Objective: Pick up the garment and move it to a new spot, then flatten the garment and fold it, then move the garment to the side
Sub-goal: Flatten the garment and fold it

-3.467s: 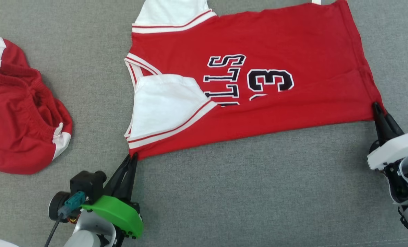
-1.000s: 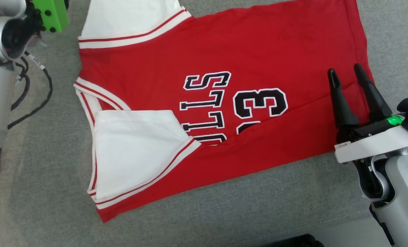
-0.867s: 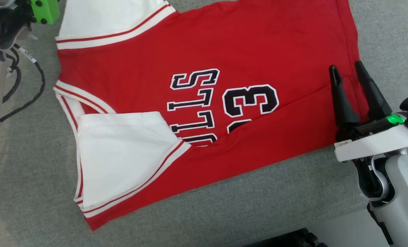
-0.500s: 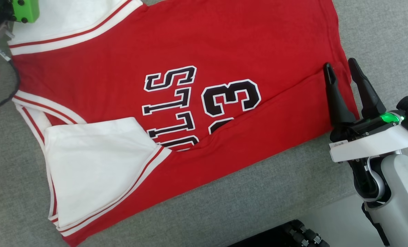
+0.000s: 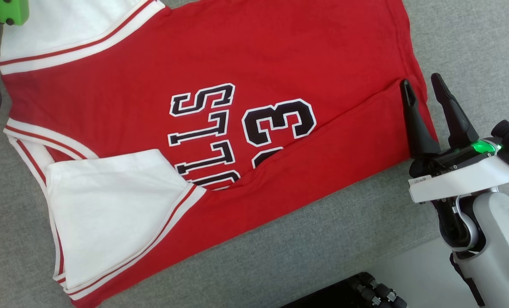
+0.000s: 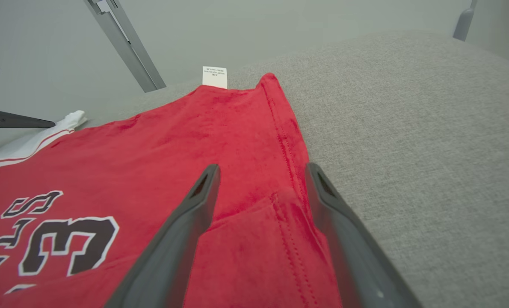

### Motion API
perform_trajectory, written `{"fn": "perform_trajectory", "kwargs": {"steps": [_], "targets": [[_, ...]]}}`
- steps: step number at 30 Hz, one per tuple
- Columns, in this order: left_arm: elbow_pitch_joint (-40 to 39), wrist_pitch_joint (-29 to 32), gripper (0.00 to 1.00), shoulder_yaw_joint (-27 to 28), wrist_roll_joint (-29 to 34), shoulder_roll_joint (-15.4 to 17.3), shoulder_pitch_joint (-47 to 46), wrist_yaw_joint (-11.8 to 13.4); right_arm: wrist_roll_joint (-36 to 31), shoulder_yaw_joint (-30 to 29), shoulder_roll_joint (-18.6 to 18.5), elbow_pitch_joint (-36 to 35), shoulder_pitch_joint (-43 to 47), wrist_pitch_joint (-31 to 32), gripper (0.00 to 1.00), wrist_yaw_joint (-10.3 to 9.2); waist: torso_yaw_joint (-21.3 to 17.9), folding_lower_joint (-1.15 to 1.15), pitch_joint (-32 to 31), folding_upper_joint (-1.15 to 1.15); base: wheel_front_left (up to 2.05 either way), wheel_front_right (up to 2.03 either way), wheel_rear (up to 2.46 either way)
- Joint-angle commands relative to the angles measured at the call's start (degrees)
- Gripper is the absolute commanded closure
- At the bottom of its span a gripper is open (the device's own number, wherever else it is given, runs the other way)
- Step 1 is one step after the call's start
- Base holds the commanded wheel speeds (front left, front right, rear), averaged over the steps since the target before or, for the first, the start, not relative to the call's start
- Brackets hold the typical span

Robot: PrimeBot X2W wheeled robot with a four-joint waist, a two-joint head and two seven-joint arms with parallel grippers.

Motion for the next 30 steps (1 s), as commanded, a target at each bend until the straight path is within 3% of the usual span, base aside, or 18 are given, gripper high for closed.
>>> {"fn": "perform_trajectory", "kwargs": {"steps": [1, 2, 10, 15, 20, 26, 30], "targets": [[0.6, 0.2, 0.93, 0.1, -0.6, 0.8, -0.5, -0.3, 0.0, 0.2, -0.2, 0.2, -0.8, -0.2, 0.0, -0.11, -0.3, -0.01, -0.2, 0.0, 0.0, 0.0, 0.0], [0.8, 0.4, 1.0, 0.3, -1.2, 0.8, -0.5, -0.4, 0.0, 0.4, -0.3, 0.3, -0.9, -0.2, 0.0, -0.11, -0.4, -0.01, -0.3, 0.0, 0.0, 0.0, 0.0], [0.2, -1.6, 1.0, 1.1, -3.3, 0.7, 0.2, -1.6, 0.6, 1.9, -1.4, 0.8, -3.5, -0.2, 0.0, -0.11, -1.1, -0.01, -1.7, 0.0, 0.0, 0.0, 0.0], [-1.5, -2.6, 1.0, 0.3, -4.4, 1.4, 1.6, -2.5, 0.4, 2.5, -2.5, 6.8, -9.8, 1.5, 0.0, -0.11, -0.5, -0.01, -3.5, 0.0, 0.0, 0.0, 0.0], [-5.7, -3.4, 1.0, -0.8, -5.4, 1.7, 3.3, -3.0, -3.0, 3.3, -3.4, 15.0, -19.1, 11.9, 0.0, -0.1, 1.0, -0.01, -5.2, 0.0, 0.0, 0.0, 0.0], [-12.2, -2.6, 1.0, -2.9, -6.1, 2.9, 5.3, -3.3, -8.2, 1.6, -1.4, 23.4, -28.0, 25.6, 0.0, -0.1, 3.5, -0.01, -5.9, 0.0, 0.0, 0.0, 0.0], [-16.7, -1.8, 1.0, -3.9, -6.4, 3.6, 6.4, -3.4, -11.1, -0.8, 1.1, 27.0, -32.3, 31.5, 0.0, -0.1, 5.0, -0.01, -5.8, 0.0, 0.0, 0.0, 0.0]]}}
